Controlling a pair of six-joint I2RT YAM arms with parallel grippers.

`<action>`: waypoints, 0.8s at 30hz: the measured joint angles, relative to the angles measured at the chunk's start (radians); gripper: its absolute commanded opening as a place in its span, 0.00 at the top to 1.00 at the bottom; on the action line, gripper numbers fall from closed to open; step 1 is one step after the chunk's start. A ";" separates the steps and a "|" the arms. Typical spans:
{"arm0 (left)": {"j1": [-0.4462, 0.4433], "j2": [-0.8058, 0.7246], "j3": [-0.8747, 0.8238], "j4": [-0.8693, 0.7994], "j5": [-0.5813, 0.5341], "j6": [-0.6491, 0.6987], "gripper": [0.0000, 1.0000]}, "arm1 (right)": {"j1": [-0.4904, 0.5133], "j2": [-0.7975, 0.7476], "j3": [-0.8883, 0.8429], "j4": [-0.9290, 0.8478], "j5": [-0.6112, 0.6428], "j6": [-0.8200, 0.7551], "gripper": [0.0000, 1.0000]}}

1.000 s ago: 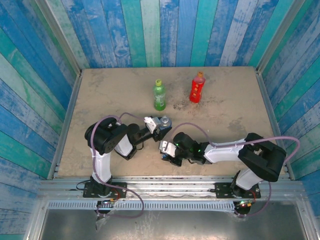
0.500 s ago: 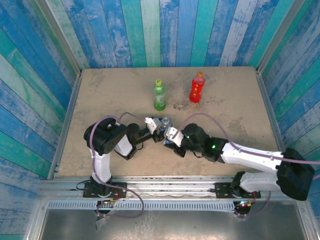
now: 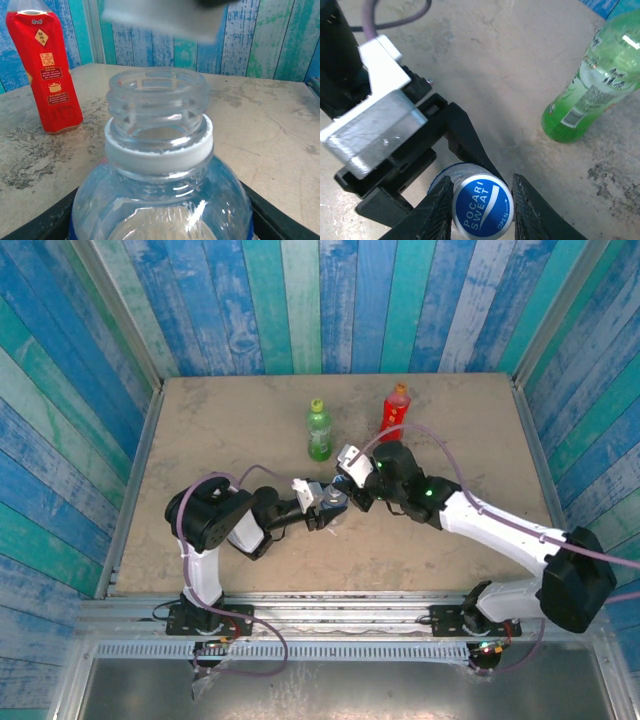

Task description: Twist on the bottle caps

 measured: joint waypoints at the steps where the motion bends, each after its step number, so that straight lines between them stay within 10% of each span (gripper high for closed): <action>1: 0.000 0.000 0.000 0.000 0.003 0.000 0.40 | -0.003 0.014 0.008 -0.008 -0.006 0.000 0.66; 24: 0.003 0.000 0.000 -0.002 0.011 0.008 0.40 | -0.012 0.089 0.073 -0.093 -0.075 0.122 0.65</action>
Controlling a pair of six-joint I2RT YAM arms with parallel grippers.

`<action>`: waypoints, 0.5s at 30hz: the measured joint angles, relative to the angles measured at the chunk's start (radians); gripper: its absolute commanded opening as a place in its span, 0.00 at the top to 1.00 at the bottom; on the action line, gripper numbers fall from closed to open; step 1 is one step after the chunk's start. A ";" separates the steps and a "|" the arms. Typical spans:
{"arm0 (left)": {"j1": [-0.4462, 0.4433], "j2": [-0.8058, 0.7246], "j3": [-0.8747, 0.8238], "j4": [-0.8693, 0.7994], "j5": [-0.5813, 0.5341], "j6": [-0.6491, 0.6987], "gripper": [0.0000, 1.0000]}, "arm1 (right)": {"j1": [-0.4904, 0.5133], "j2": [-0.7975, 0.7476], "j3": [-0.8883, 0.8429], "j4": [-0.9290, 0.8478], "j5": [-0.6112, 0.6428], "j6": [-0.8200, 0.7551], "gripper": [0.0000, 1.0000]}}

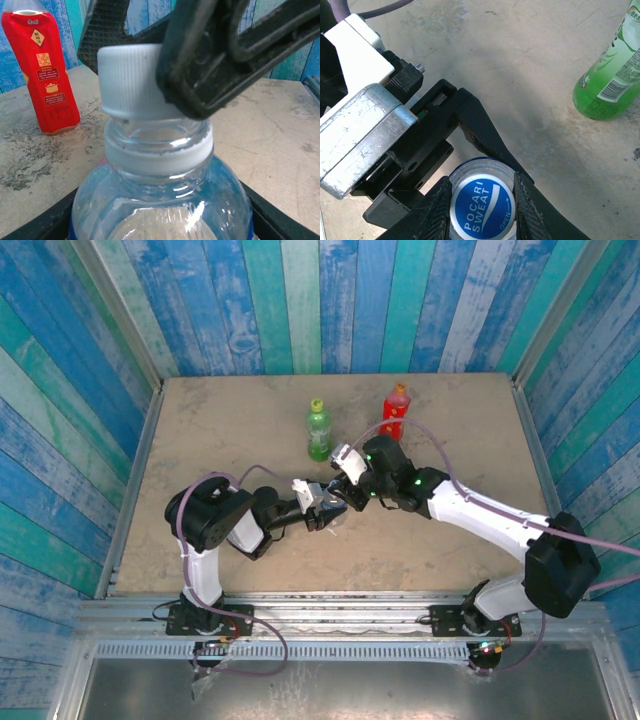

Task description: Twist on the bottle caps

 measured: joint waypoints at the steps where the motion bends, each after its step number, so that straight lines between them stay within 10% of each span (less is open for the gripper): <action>1: 0.000 0.000 0.000 0.000 0.001 0.000 0.40 | 0.000 0.003 0.003 -0.001 -0.002 0.005 0.65; 15: 0.002 0.000 0.000 -0.002 0.014 0.011 0.40 | 0.021 0.022 0.061 -0.092 0.035 -0.029 0.71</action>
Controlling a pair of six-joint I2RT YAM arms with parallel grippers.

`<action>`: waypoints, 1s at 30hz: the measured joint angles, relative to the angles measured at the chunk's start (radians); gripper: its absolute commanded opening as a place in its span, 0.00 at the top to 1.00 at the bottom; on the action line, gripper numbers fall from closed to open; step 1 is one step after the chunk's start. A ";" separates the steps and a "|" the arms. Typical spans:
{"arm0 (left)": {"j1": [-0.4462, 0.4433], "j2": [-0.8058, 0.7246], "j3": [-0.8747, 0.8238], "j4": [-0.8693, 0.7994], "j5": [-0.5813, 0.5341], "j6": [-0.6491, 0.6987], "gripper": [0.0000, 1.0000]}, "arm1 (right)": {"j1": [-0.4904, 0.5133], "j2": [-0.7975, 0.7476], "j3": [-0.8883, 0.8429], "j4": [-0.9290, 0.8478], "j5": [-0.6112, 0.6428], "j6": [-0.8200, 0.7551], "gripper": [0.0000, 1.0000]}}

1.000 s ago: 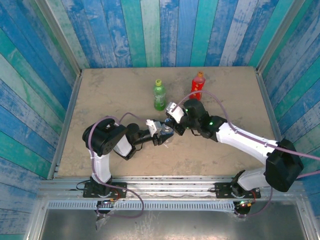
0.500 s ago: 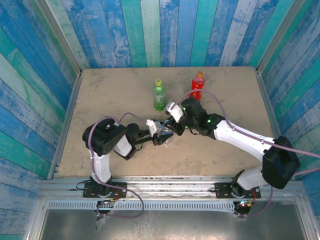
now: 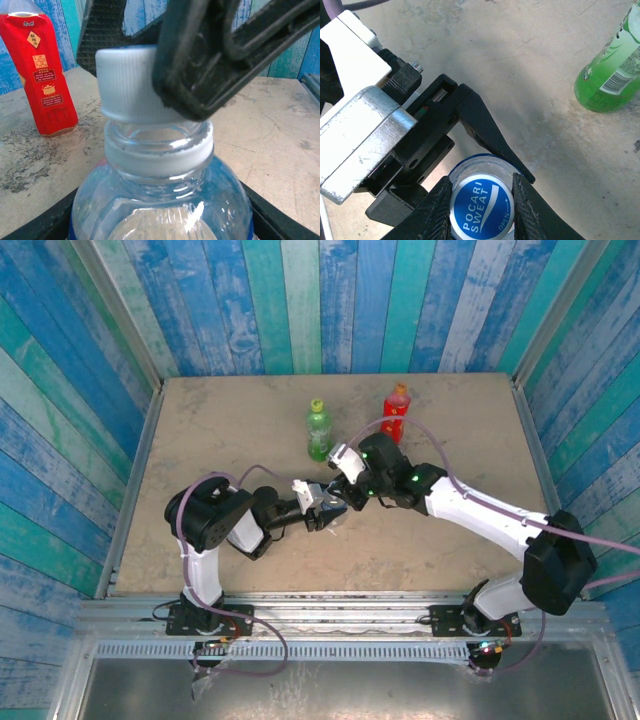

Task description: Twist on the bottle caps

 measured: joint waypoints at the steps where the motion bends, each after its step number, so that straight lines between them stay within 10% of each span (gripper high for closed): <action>1: 0.001 0.000 0.000 0.000 0.000 0.000 0.40 | 0.006 0.005 0.008 -0.009 0.013 -0.009 0.72; 12: 0.002 -0.003 0.000 -0.005 0.002 0.000 0.40 | 0.046 0.017 0.032 -0.042 0.106 -0.043 0.69; 22: 0.001 -0.010 0.000 -0.016 0.003 0.000 0.40 | 0.054 -0.043 -0.029 0.006 0.106 -0.008 0.34; 30: 0.000 -0.020 -0.002 -0.030 0.004 0.004 0.39 | 0.032 -0.174 -0.089 0.110 0.128 0.098 0.43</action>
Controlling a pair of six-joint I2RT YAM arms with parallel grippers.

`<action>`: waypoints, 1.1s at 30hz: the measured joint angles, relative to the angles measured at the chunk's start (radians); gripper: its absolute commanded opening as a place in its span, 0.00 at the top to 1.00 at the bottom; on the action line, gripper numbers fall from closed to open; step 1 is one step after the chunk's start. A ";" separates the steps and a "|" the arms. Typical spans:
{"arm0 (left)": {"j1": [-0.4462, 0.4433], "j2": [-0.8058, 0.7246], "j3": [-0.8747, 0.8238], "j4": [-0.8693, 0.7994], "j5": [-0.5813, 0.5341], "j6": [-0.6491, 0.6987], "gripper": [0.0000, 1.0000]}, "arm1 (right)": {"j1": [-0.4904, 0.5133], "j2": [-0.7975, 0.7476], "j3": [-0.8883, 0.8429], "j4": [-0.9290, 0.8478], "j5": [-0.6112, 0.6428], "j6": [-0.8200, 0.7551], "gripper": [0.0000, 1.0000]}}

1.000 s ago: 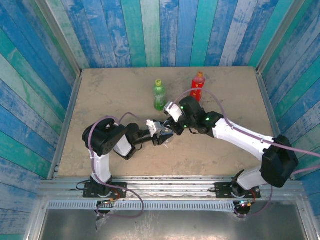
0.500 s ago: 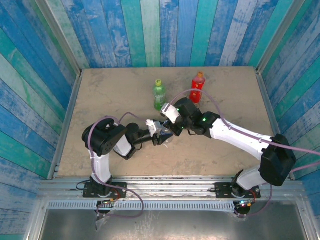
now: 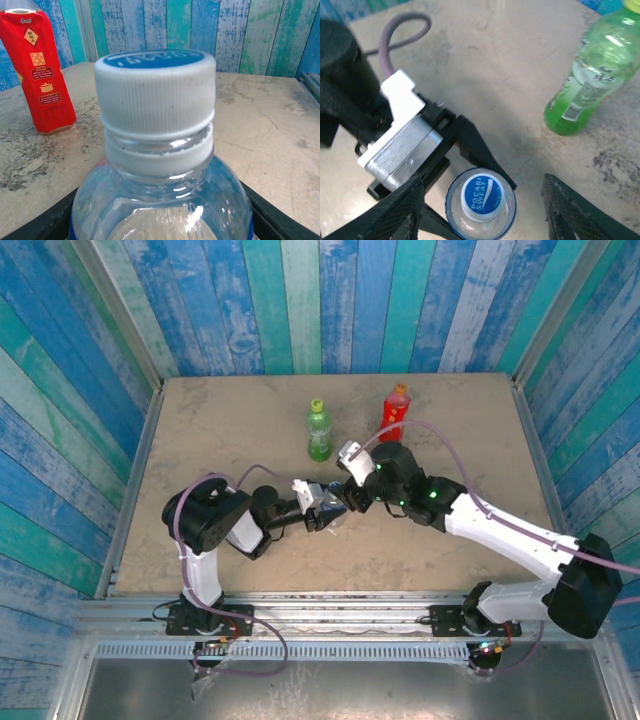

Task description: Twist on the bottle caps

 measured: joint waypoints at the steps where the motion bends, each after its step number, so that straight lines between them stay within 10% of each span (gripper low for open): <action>1: 0.000 0.000 0.000 0.000 0.000 0.000 0.39 | -0.009 0.001 0.000 0.003 -0.001 0.027 0.45; 6: 0.000 0.000 0.000 -0.002 0.003 0.005 0.39 | -0.042 0.063 0.039 -0.050 -0.040 0.138 0.66; 33: 0.000 -0.014 -0.004 -0.021 0.015 0.041 0.39 | -0.154 0.143 0.055 -0.129 -0.381 0.330 0.82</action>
